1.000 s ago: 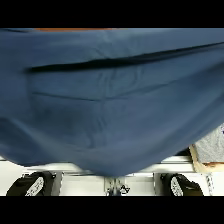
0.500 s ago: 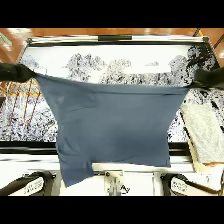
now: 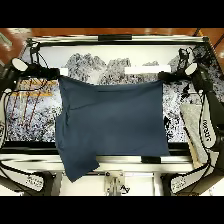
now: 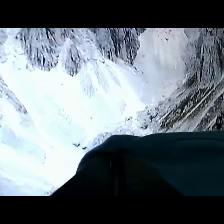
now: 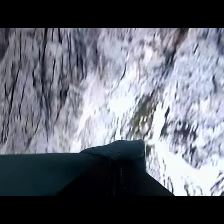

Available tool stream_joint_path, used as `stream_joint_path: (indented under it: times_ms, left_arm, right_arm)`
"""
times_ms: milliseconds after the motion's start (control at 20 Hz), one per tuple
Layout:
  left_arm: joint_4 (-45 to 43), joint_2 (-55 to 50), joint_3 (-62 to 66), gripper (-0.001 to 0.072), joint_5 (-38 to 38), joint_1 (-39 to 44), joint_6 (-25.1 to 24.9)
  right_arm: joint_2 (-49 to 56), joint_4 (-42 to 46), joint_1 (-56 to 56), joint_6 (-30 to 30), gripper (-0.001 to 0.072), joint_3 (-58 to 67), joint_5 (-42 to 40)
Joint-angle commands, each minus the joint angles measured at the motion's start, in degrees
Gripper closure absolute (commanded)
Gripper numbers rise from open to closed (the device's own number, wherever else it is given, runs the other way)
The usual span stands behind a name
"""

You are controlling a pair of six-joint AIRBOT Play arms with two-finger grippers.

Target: Fold the shirts.

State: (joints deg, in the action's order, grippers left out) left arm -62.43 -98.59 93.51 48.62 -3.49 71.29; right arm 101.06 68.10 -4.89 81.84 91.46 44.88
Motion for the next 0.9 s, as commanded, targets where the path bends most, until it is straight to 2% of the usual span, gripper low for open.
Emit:
stream_joint_path:
  times_ms: [0, 100, 300, 600, 650, 750, 850]
  left_arm:
    - [6.88, -4.39, 0.81, 0.0675, -10.91, 0.2, -0.11]
    - [9.4, -5.84, 0.81, 0.0674, -12.74, 0.68, -0.11]
    - [9.38, -8.35, 0.79, 0.0674, -9.73, 1.2, -0.11]
    - [9.55, -8.57, 0.83, 0.0674, -7.96, 1.7, -0.13]
    - [9.51, -8.28, 0.83, 0.0674, -6.43, 1.7, -0.26]
    - [7.98, -6.71, 0.83, 0.0674, 0.28, 1.62, -4.9]
    - [3.43, -4.9, 0.83, 0.0674, 8.46, 1.6, -4.61]
  right_arm:
    - [1.49, 1.25, 0.63, 0.79, 0.0634, -0.11, -14.6]
    - [1.6, 4.07, -0.09, 2.29, 0.0634, -0.11, -12.41]
    - [2.23, 7.08, -0.76, 4.55, 0.0634, -0.15, -6.12]
    - [4.0, 6.56, -0.13, 4.98, 0.0634, -0.15, -6.05]
    - [3.93, 6.64, -0.13, 4.96, 0.0634, -0.15, -5.75]
    - [3.04, 7.5, -0.61, 4.96, 0.0634, -0.15, -3.41]
    - [1.55, 7.48, -1.64, 4.98, 0.0634, -0.15, 1.44]
